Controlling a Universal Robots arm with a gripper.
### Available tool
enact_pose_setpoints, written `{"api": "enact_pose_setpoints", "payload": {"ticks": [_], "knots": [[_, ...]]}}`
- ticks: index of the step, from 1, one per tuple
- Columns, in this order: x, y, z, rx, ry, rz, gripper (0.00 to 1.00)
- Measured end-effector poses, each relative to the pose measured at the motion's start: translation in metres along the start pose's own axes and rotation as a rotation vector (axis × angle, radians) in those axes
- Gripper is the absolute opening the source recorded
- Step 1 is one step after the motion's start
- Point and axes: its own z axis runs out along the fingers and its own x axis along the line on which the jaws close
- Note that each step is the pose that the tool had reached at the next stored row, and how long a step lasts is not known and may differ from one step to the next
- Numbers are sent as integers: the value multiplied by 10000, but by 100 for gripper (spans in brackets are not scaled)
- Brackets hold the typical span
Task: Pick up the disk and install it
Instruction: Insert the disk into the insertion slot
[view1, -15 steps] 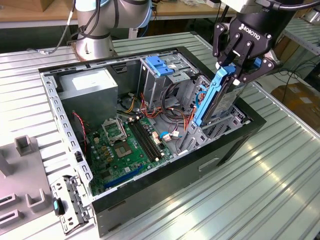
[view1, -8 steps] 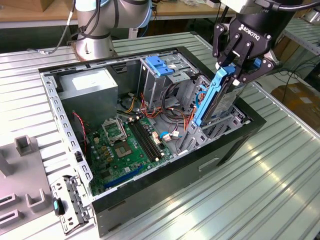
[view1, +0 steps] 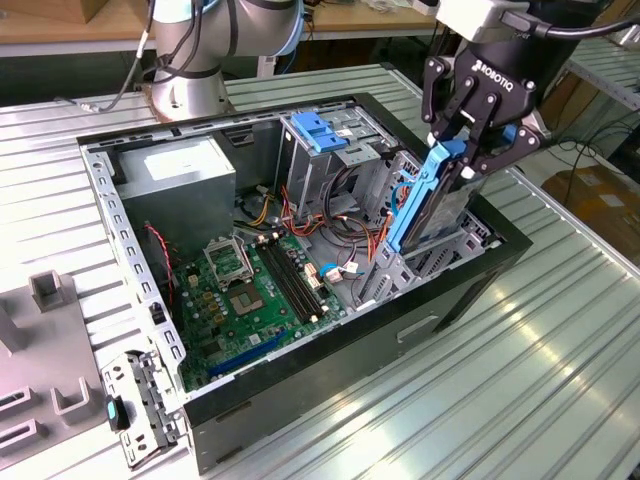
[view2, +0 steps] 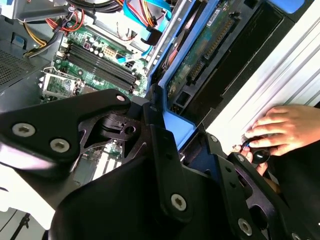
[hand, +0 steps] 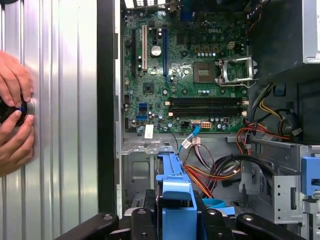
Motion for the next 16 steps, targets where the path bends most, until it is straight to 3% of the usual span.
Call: {"api": "enact_pose_setpoints", "payload": {"ticks": [5, 13, 16], "knots": [[14, -1, 108, 0, -1, 3, 37], [18, -2, 132, 0, 7, 3, 37], [28, -2, 190, 4, -2, 4, 37]]}}
